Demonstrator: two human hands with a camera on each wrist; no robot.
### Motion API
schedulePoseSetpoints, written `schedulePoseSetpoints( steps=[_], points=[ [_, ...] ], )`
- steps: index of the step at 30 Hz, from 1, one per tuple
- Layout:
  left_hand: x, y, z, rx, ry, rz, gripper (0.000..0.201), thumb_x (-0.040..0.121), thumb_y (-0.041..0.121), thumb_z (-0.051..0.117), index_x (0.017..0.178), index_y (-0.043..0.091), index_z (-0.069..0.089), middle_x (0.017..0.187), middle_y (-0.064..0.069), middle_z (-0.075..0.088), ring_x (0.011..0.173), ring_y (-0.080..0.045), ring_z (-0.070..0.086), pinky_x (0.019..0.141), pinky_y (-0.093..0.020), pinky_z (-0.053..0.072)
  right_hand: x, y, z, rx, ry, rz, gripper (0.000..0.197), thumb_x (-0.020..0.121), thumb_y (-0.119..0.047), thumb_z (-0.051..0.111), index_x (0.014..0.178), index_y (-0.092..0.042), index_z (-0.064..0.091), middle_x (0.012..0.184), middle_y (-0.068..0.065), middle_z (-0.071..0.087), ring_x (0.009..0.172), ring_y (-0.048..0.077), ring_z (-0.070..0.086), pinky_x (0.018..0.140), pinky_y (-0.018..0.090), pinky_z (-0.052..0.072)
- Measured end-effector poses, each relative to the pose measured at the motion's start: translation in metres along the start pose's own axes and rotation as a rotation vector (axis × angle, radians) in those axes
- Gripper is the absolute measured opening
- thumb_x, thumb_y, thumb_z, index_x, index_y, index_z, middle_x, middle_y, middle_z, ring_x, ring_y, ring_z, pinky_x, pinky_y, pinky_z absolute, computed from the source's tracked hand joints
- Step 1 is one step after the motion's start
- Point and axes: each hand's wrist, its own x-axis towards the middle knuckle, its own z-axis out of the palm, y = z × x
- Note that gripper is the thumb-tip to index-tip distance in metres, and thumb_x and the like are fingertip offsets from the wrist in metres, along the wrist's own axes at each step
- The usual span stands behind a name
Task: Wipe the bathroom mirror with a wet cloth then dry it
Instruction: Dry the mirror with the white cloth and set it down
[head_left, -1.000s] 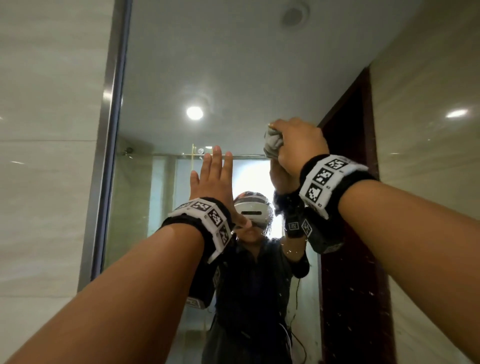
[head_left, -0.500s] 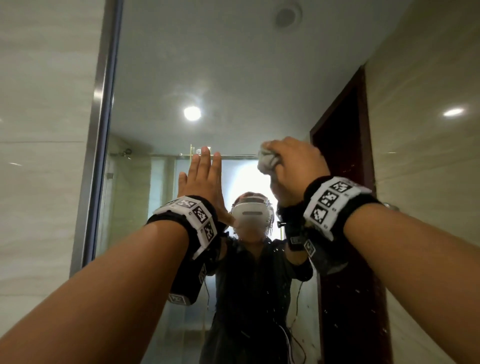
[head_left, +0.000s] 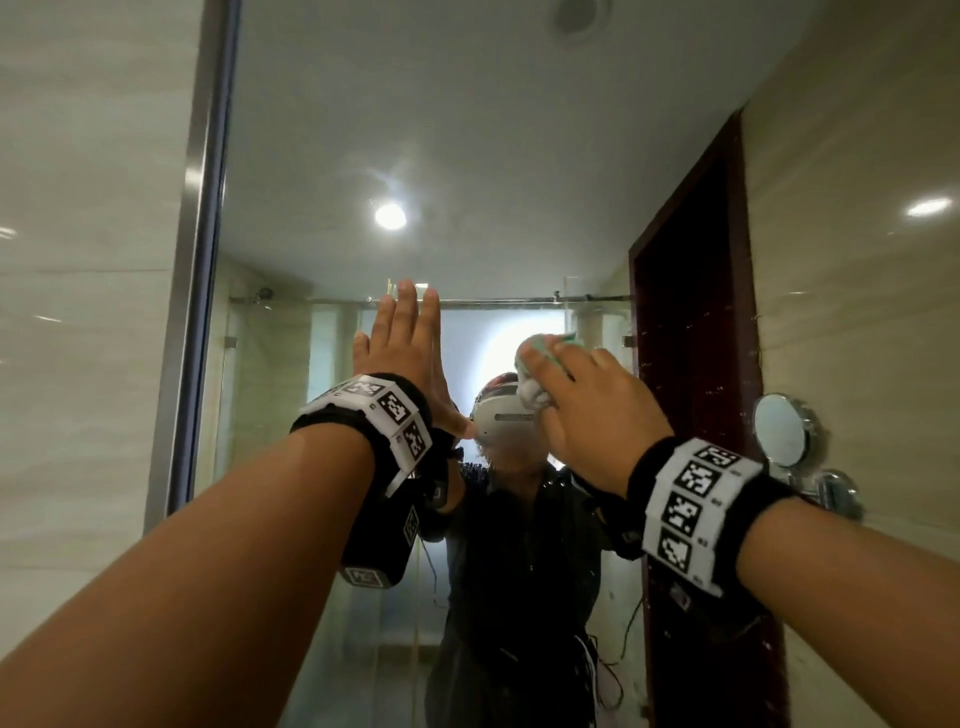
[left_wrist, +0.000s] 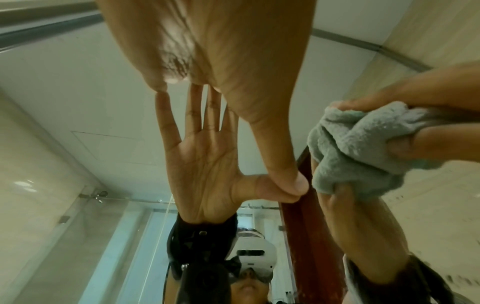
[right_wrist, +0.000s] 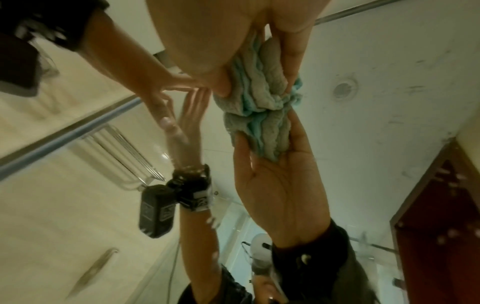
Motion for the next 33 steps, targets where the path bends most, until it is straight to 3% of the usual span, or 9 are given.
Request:
schedulePoseSetpoints(
  steps=[3,7,11,14,17,21,24,29,33],
  points=[
    [-0.001,0.0,0.001,-0.006,0.0,-0.008,0.152,0.048,0.064,0.082,0.145,0.023,-0.027,0.153,0.001,-0.031,0.143,-0.022,-0.021,0.117,-0.048,0.004,-0.01,-0.001,-0.002,0.053,-0.062,-0.025,0.054,0.091,-0.026,0.048,0.142,-0.018,0.034,0.138,0.008,0.044,0.114,0.027,0.048,0.089,0.039,0.048],
    [-0.004,0.001,0.0,-0.012,-0.006,-0.003,0.15,0.051,0.062,0.082,0.145,0.022,-0.027,0.153,0.0,-0.031,0.143,-0.023,-0.022,0.117,-0.049,0.005,-0.005,0.012,-0.01,0.023,-0.137,-0.051,0.057,0.089,-0.017,0.056,0.141,-0.03,0.037,0.139,-0.004,0.044,0.119,0.02,0.047,0.092,0.037,0.046],
    [-0.003,0.0,0.002,-0.005,-0.003,0.001,0.148,0.052,0.062,0.082,0.145,0.022,-0.026,0.153,-0.001,-0.031,0.143,-0.023,-0.022,0.117,-0.05,0.004,0.025,0.031,-0.035,0.148,0.065,0.073,0.042,0.085,-0.006,0.054,0.119,-0.032,0.057,0.115,-0.007,0.062,0.103,0.018,0.057,0.086,0.025,0.041],
    [-0.002,0.0,0.002,-0.005,-0.011,0.001,0.147,0.053,0.062,0.082,0.145,0.022,-0.026,0.153,-0.001,-0.031,0.143,-0.024,-0.023,0.116,-0.051,0.003,0.038,0.041,-0.042,0.18,0.119,0.221,0.046,0.086,-0.003,0.053,0.129,-0.019,0.056,0.126,0.006,0.058,0.113,0.025,0.053,0.091,0.024,0.034],
    [-0.003,-0.002,0.002,0.0,-0.017,0.015,0.146,0.054,0.063,0.08,0.145,0.021,-0.027,0.152,-0.002,-0.032,0.142,-0.025,-0.024,0.116,-0.051,0.002,0.027,0.025,-0.033,0.243,0.264,0.179,0.044,0.079,0.005,0.055,0.121,-0.009,0.062,0.115,0.013,0.064,0.1,0.02,0.055,0.092,0.017,0.036],
    [-0.005,-0.002,-0.001,-0.015,-0.034,0.017,0.146,0.055,0.062,0.081,0.145,0.022,-0.027,0.152,-0.001,-0.032,0.142,-0.024,-0.024,0.116,-0.051,0.001,-0.006,0.01,-0.014,0.125,0.061,0.16,0.055,0.083,-0.005,0.057,0.133,-0.027,0.049,0.132,0.001,0.054,0.109,0.023,0.055,0.095,0.034,0.043],
    [-0.006,-0.001,-0.009,-0.038,-0.072,0.013,0.14,0.059,0.059,0.08,0.146,0.024,-0.023,0.153,-0.002,-0.031,0.142,-0.024,-0.023,0.116,-0.051,0.002,-0.029,-0.003,-0.001,0.082,-0.077,0.162,0.06,0.087,-0.014,0.057,0.14,-0.032,0.036,0.141,-0.004,0.044,0.112,0.021,0.052,0.092,0.034,0.046],
    [-0.036,0.004,0.015,0.011,-0.048,0.064,0.14,0.057,0.068,0.075,0.144,0.026,-0.028,0.149,-0.004,-0.037,0.139,-0.028,-0.029,0.11,-0.053,-0.011,-0.053,-0.02,0.011,0.083,-0.138,0.016,0.064,0.069,-0.01,0.076,0.128,-0.025,0.053,0.121,0.001,0.061,0.095,0.025,0.062,0.07,0.038,0.056],
    [-0.058,0.001,0.043,0.003,-0.071,0.094,0.143,0.057,0.063,0.078,0.142,0.027,-0.031,0.148,-0.004,-0.039,0.139,-0.028,-0.031,0.11,-0.053,-0.01,-0.038,-0.014,-0.002,0.077,-0.154,0.024,0.052,0.085,-0.014,0.062,0.132,-0.028,0.044,0.124,-0.004,0.057,0.098,0.019,0.059,0.081,0.034,0.053]
  ],
)
